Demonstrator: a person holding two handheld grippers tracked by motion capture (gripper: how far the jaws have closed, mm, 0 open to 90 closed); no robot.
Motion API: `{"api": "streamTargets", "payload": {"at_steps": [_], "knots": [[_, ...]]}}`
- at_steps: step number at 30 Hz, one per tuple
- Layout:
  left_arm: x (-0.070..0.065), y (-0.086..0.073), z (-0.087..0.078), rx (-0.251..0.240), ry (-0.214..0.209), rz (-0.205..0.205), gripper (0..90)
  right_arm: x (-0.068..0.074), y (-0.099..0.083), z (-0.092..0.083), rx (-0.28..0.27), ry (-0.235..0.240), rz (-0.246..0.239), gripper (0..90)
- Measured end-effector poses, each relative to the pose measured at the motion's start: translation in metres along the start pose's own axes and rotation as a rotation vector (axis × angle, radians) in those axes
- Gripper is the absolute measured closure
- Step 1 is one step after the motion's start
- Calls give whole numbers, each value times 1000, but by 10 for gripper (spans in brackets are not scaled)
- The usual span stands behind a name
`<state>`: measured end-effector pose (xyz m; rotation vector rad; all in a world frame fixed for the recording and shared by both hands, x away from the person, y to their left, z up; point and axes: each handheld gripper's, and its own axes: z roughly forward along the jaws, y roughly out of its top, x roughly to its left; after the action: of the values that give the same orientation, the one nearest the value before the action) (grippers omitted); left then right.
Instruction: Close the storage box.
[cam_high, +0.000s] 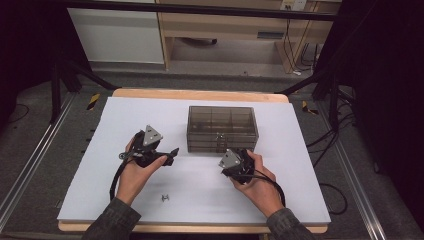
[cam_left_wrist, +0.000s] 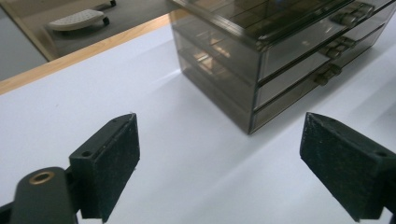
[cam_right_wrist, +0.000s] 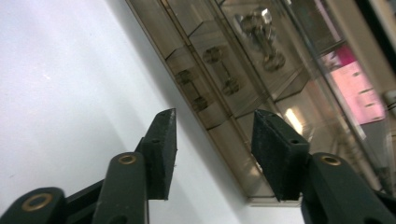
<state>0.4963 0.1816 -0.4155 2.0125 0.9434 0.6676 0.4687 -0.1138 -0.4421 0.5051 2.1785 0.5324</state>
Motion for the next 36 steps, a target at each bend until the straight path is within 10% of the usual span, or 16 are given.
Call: {"api": "streamTargets", "payload": {"at_steps": [36], "knots": [[28, -68, -28, -25, 66, -99, 85, 34, 16, 28, 40, -263, -454, 635]]}}
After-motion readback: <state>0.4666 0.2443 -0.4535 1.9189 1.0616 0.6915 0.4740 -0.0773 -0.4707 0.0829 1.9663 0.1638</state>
